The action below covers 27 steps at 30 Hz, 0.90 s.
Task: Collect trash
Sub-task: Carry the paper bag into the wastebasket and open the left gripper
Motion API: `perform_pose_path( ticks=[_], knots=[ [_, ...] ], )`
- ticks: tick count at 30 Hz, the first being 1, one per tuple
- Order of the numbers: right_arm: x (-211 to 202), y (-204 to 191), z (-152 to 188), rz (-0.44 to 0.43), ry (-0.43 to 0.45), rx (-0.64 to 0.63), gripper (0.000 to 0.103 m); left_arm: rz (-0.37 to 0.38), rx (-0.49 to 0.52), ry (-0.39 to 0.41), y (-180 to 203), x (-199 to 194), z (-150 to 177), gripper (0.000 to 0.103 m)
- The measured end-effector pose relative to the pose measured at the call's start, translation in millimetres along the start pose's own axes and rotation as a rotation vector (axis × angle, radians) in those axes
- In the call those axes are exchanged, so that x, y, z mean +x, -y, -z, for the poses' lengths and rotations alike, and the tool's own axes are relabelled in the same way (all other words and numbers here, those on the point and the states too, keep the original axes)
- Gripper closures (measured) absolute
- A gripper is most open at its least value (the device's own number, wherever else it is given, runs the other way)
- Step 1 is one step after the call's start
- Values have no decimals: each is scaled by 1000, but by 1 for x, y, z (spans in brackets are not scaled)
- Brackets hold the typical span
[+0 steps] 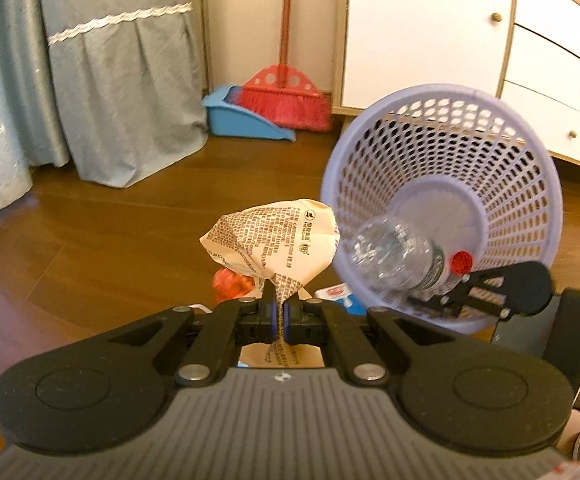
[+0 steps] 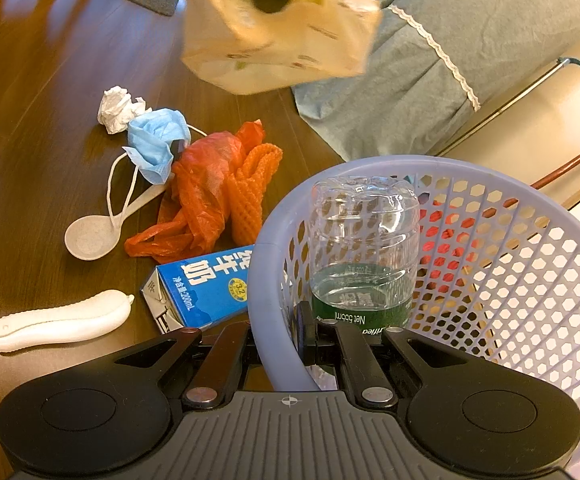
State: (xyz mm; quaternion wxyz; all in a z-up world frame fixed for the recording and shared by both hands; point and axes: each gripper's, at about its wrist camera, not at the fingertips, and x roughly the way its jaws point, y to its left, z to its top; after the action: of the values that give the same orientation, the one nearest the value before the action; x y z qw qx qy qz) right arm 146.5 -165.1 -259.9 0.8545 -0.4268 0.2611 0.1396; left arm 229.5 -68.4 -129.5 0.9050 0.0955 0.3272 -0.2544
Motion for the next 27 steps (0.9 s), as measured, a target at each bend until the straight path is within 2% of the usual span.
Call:
perform_pose_path(
  ticks=[17,22,24,26,27],
  knots=[
    [1,2,0,-2,3,11,101,174,113,64,57,22,-42,102],
    [2,4,-1,-2,5,25,101,240,127,106,75,32,-61,102],
    [2,4,0,-3,5,25,101,278,111,118,79,37,-69,93],
    [2,3,1,-4,6,25,101,309,104,120,83,42,-75,92],
    [2,4,1,-4,5,26,101,312,109,127,85,42,-77,87]
  ],
)
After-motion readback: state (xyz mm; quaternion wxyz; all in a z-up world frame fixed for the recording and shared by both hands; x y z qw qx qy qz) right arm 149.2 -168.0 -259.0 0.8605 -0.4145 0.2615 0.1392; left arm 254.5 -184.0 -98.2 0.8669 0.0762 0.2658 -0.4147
